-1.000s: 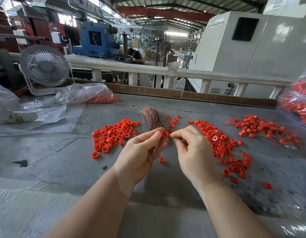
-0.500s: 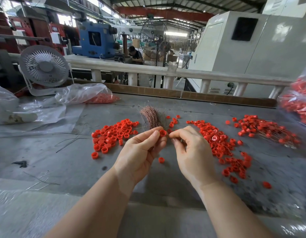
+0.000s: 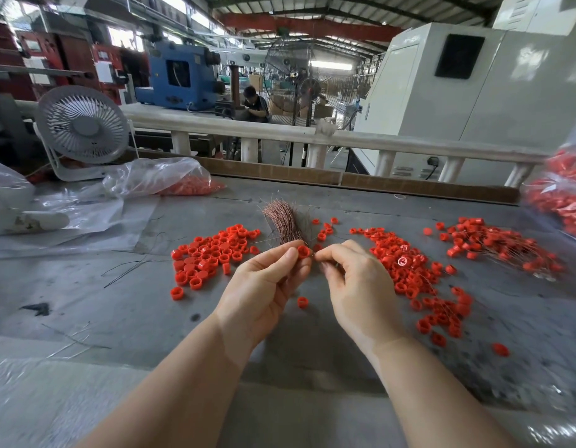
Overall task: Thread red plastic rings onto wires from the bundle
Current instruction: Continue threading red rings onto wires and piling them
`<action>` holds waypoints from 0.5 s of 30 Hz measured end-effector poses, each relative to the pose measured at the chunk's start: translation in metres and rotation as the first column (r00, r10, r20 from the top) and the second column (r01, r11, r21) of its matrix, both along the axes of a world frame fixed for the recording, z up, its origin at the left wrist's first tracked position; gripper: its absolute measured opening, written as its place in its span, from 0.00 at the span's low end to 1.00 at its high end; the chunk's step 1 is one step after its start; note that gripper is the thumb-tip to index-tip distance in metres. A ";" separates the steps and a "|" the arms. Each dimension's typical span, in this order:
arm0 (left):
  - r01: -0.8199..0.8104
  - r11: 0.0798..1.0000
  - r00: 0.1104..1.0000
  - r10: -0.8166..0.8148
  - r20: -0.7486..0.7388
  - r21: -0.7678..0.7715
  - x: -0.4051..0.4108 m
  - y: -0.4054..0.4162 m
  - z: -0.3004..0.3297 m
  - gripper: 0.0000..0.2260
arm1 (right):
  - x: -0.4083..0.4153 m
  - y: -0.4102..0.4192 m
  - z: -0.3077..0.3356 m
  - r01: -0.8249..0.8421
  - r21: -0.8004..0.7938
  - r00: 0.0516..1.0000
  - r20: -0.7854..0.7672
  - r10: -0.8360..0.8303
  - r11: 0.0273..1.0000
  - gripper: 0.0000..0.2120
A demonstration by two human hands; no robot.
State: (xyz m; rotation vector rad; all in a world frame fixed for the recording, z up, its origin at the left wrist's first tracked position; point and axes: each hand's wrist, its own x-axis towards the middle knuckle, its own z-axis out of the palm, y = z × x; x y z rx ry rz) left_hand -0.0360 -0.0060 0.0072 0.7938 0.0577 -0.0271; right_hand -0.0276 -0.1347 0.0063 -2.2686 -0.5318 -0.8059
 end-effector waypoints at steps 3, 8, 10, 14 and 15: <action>-0.009 1.000 1.000 0.009 -0.008 0.001 0.002 -0.001 0.001 0.08 | 0.003 0.001 0.003 0.027 -0.021 0.999 -0.025 -0.028 0.999 0.06; -0.021 1.000 1.000 0.021 -0.006 -0.002 0.006 -0.002 0.007 0.07 | 0.008 0.002 0.013 0.050 -0.076 0.997 -0.059 -0.055 0.996 0.06; -0.018 1.000 1.000 0.018 -0.006 -0.002 0.008 -0.003 0.010 0.07 | 0.011 0.001 0.018 0.056 -0.093 0.995 -0.080 -0.063 0.994 0.06; -0.018 1.000 1.000 0.018 -0.007 0.009 0.015 -0.004 0.013 0.07 | 0.019 0.000 0.024 0.066 -0.119 0.992 -0.098 -0.078 0.991 0.06; -0.020 1.000 1.000 0.020 -0.007 0.011 0.017 -0.005 0.013 0.07 | 0.020 -0.001 0.024 0.067 -0.117 0.992 -0.101 -0.079 0.991 0.06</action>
